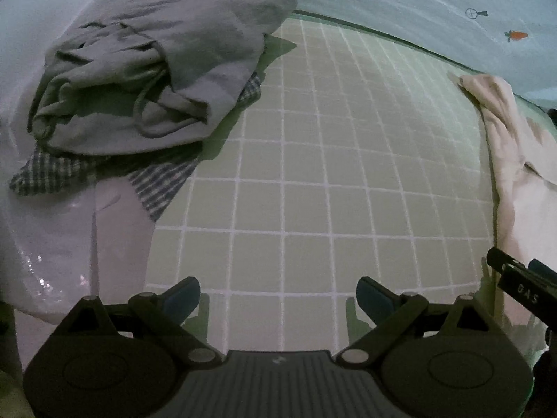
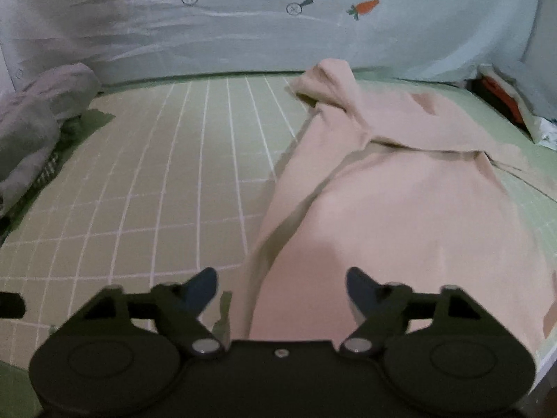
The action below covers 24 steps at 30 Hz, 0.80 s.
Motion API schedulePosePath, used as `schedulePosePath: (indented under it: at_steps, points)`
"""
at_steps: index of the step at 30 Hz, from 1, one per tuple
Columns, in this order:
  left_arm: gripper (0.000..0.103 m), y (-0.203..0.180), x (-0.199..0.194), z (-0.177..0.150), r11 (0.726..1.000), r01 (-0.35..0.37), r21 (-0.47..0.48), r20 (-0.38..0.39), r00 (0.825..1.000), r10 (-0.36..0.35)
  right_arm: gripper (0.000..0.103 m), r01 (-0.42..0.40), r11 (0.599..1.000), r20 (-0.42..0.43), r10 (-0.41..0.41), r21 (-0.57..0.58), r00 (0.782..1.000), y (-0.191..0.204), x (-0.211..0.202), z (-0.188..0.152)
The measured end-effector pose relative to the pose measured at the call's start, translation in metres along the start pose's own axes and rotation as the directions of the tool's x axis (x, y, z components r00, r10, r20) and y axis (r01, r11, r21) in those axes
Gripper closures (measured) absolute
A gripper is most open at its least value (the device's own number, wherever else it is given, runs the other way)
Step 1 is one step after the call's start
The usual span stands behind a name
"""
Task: Fold clothes
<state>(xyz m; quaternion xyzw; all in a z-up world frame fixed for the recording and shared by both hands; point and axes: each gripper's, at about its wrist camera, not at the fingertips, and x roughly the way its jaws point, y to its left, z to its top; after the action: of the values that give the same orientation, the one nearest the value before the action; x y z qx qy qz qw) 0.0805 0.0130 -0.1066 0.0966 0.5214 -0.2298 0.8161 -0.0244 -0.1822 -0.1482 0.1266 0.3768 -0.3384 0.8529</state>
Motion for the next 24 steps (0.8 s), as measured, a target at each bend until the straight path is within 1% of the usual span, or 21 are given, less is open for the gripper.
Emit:
schedulePosePath:
  at_steps: [2, 3, 4, 5, 6, 7, 8, 9, 10, 13, 17, 20, 24]
  points:
    - [0.007, 0.005, -0.001, -0.001, 1.000, 0.001, -0.008, 0.000, 1.000, -0.001, 0.031, -0.003, 1.000, -0.009, 0.003, 0.001, 1.000, 0.003, 0.002, -0.003]
    - [0.007, 0.008, -0.001, -0.001, 1.000, 0.002, -0.012, 0.000, 1.000, -0.002, 0.036, -0.009, 1.000, -0.014, 0.009, 0.000, 1.000, 0.005, 0.003, -0.005]
    - [0.007, 0.010, -0.002, -0.001, 1.000, 0.005, -0.016, 0.000, 1.000, -0.005, 0.047, -0.015, 1.000, -0.015, 0.015, -0.007, 1.000, 0.007, 0.002, -0.007]
    - [0.007, 0.009, -0.002, -0.001, 1.000, 0.011, -0.016, 0.002, 1.000, -0.011, 0.050, -0.022, 1.000, -0.017, 0.021, -0.014, 1.000, 0.008, 0.002, -0.008]
    - [0.007, 0.008, -0.002, -0.001, 1.000, 0.018, -0.013, 0.004, 1.000, -0.018, 0.058, -0.028, 0.999, -0.018, 0.027, -0.022, 0.999, 0.010, 0.001, -0.010]
    - [0.007, 0.006, -0.003, -0.001, 1.000, 0.025, -0.010, 0.005, 1.000, -0.025, 0.073, -0.035, 0.999, -0.015, 0.035, -0.032, 0.999, 0.011, 0.000, -0.011]
    - [0.007, 0.004, -0.003, -0.001, 0.999, 0.032, -0.007, 0.006, 0.999, -0.032, 0.079, -0.046, 0.998, -0.014, 0.046, -0.039, 0.999, 0.010, -0.001, -0.011]
    - [0.007, 0.002, -0.003, 0.000, 0.999, 0.039, -0.003, 0.007, 0.999, -0.039, 0.088, -0.057, 0.998, -0.015, 0.057, -0.039, 0.998, 0.008, -0.001, -0.011]
    - [0.007, -0.002, -0.003, 0.000, 0.999, 0.045, 0.000, 0.008, 0.999, -0.045, 0.099, -0.077, 0.997, -0.016, 0.076, -0.028, 0.997, 0.005, -0.002, -0.010]
    - [0.007, -0.012, -0.001, 0.002, 0.998, 0.066, 0.005, 0.007, 0.998, -0.066, 0.100, -0.131, 0.991, 0.002, 0.131, 0.017, 0.991, -0.010, -0.009, -0.008]
    - [0.007, -0.031, 0.002, 0.005, 0.995, 0.097, 0.015, -0.003, 0.995, -0.097, 0.100, -0.131, 0.990, 0.060, 0.128, 0.048, 0.990, -0.040, -0.032, -0.002]
    - [0.007, -0.048, 0.003, 0.003, 0.992, 0.116, 0.048, -0.009, 0.993, -0.116, 0.100, -0.084, 0.992, 0.079, 0.077, 0.090, 0.994, -0.074, -0.040, 0.001]
    - [0.007, -0.066, 0.001, -0.001, 0.988, 0.121, 0.096, -0.012, 0.993, -0.120, 0.100, -0.024, 0.988, 0.065, 0.015, 0.152, 0.998, -0.120, -0.035, 0.000]
